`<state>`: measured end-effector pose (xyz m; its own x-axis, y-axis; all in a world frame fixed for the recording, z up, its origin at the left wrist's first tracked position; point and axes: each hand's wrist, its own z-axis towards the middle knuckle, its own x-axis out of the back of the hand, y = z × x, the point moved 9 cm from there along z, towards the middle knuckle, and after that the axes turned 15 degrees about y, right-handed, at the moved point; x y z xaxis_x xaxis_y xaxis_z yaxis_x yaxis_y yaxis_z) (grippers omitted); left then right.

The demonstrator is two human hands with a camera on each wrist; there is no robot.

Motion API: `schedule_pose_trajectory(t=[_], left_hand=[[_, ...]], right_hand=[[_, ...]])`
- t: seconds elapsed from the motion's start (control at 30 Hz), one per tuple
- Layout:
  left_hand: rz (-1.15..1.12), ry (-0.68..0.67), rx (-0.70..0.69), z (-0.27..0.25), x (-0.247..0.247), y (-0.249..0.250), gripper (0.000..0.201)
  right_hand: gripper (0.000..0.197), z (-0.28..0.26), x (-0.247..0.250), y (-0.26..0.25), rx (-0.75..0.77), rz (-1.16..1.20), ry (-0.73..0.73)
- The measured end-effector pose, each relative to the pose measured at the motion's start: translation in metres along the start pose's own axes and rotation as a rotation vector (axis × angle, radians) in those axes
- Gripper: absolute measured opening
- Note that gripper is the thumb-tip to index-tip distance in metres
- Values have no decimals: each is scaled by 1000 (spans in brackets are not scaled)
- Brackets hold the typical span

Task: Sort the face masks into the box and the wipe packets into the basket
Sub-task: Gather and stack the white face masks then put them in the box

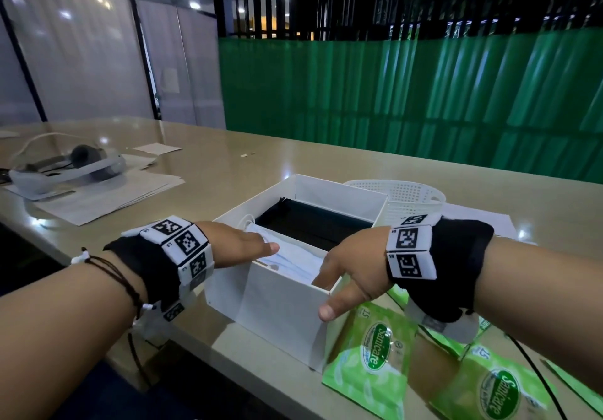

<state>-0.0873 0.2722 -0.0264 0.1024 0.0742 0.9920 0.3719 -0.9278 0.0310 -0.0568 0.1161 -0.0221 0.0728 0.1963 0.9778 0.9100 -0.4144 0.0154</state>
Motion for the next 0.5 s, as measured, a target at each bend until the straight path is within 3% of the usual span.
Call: schedule_pose_trajectory(t=[0.1, 0.23, 0.37, 0.5], left_hand=[[23, -40, 32, 4, -4, -2, 63], [-28, -13, 4, 11, -6, -2, 50], [-60, -8, 61, 17, -11, -14, 85], [-89, -49, 17, 25, -18, -7, 79]], right_hand=[[77, 1, 6, -3, 34, -4, 43], [79, 1, 9, -7, 52, -26, 68], [66, -1, 1, -5, -25, -45, -24], [69, 6, -2, -8, -50, -57, -67]])
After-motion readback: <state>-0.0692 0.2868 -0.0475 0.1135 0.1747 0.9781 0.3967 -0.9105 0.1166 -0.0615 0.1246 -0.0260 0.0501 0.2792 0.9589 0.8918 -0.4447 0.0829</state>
